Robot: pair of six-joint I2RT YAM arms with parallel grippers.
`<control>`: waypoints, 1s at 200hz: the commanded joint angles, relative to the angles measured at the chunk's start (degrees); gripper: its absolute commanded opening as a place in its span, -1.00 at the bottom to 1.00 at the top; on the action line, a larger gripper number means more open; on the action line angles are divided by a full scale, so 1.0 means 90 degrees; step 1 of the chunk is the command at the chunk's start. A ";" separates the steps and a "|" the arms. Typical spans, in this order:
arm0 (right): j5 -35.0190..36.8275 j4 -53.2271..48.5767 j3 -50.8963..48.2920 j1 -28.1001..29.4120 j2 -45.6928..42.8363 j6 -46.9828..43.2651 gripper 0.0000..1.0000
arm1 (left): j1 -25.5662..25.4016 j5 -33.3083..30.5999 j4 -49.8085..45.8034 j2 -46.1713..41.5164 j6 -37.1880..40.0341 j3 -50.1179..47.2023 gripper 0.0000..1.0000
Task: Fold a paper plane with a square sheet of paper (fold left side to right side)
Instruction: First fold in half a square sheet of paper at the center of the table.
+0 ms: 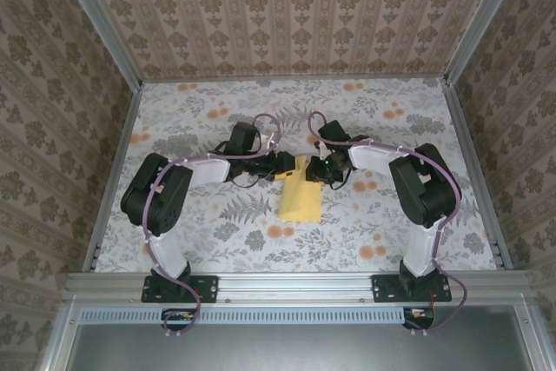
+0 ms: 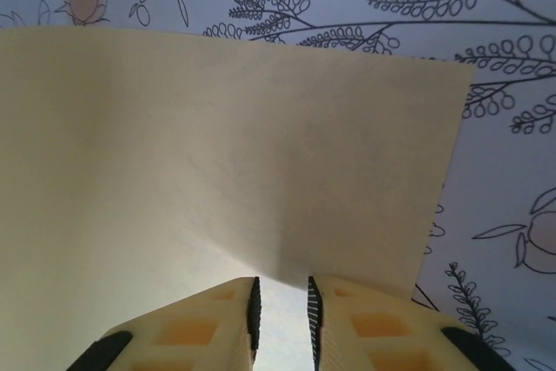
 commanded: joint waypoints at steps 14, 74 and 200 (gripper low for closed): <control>0.0070 -0.0026 -0.0116 -0.0248 -0.0795 -0.0053 -0.32 | -0.0056 -0.0009 0.0384 0.0225 -0.0321 0.0208 -0.14; -0.1059 0.1066 -0.1186 -0.0329 -0.1754 0.1068 -0.08 | -0.0105 -0.0310 0.0339 0.0365 -0.0392 0.0257 -0.46; -0.1264 0.1577 -0.1409 0.0091 -0.1319 0.1602 -0.87 | -0.0115 -0.0575 -0.0155 0.0205 -0.0111 0.0285 -0.57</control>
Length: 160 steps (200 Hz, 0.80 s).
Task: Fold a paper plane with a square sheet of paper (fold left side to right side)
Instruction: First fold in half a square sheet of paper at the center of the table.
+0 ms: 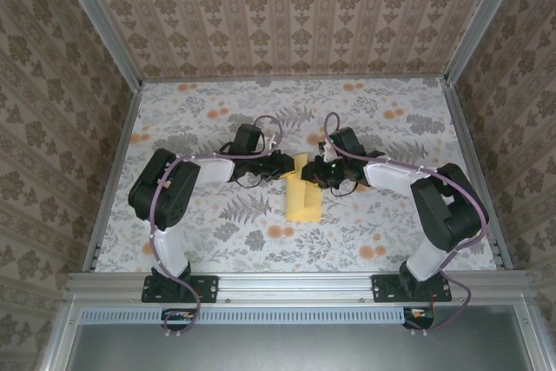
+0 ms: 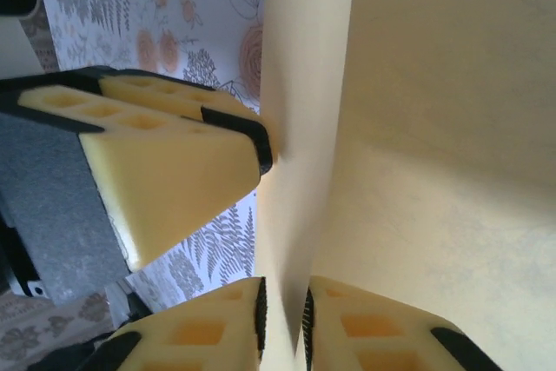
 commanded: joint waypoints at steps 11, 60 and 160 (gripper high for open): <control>0.0403 -0.0659 0.0227 0.0026 0.0083 -0.0269 -1.00 | -0.0013 -0.0289 -0.0661 -0.0281 0.0398 0.0175 -0.47; 0.1448 -0.1682 0.0542 0.0014 0.0220 -0.0733 -1.00 | 0.0012 -0.1239 -0.2373 -0.0846 0.1298 0.0211 -0.08; 0.1527 -0.1862 0.0642 0.0011 0.0446 -0.0819 -0.90 | -0.0550 -0.1533 -0.2920 0.0143 0.1357 0.0935 0.03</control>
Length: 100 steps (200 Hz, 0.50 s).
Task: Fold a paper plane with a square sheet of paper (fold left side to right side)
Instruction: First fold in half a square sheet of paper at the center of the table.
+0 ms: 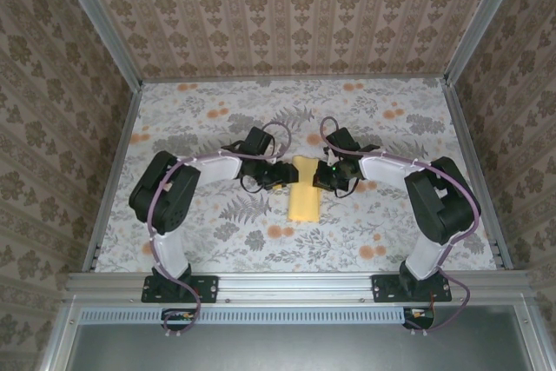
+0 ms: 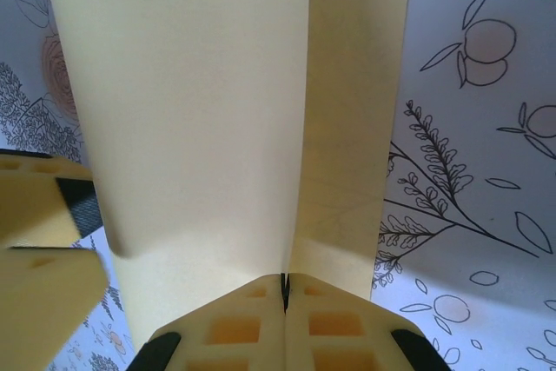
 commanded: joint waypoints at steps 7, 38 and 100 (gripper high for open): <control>0.0124 -0.0206 0.0098 0.0011 0.0045 -0.0088 -0.89 | -0.0112 -0.0216 -0.0387 0.0275 0.0176 0.0348 0.01; 0.0232 -0.0177 0.0042 0.0011 -0.0109 -0.0124 -0.80 | -0.0231 -0.0514 -0.0888 0.0456 0.0375 0.0585 -0.11; 0.1590 -0.0175 -0.0560 -0.0312 -0.1576 -0.0145 -0.08 | -0.0328 -0.0697 -0.1216 0.0662 0.0576 0.0711 -0.15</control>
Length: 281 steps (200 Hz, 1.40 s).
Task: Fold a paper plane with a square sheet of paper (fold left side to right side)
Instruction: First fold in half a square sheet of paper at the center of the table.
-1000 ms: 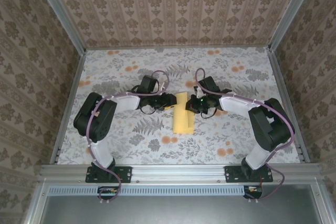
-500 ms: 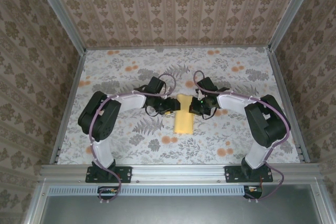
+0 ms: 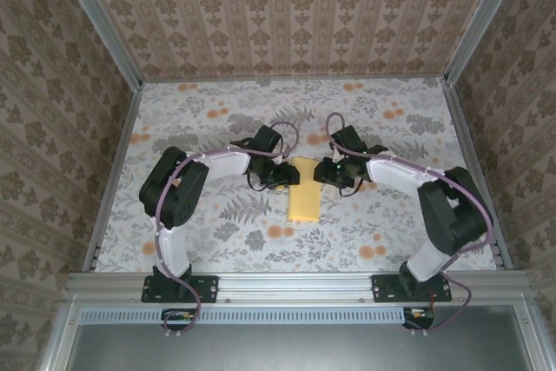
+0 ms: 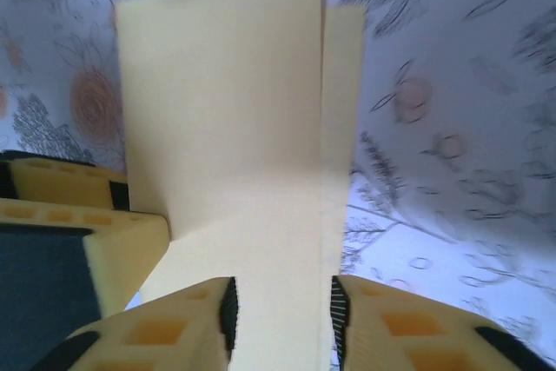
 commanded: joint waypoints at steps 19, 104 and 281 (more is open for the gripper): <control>0.1139 -0.0035 -0.0648 -0.0366 -0.1293 0.0117 0.12 | -0.0183 -0.0299 -0.0680 0.0324 0.0439 0.0256 -0.15; 0.1068 0.0048 -0.1037 -0.0610 -0.1843 0.0198 0.34 | -0.0341 -0.0461 -0.1125 0.0607 0.0593 0.0619 -0.13; 0.0624 0.0283 -0.1111 -0.0607 -0.1628 0.0228 0.33 | -0.0615 -0.0710 -0.1615 0.1089 0.0666 0.1069 -0.08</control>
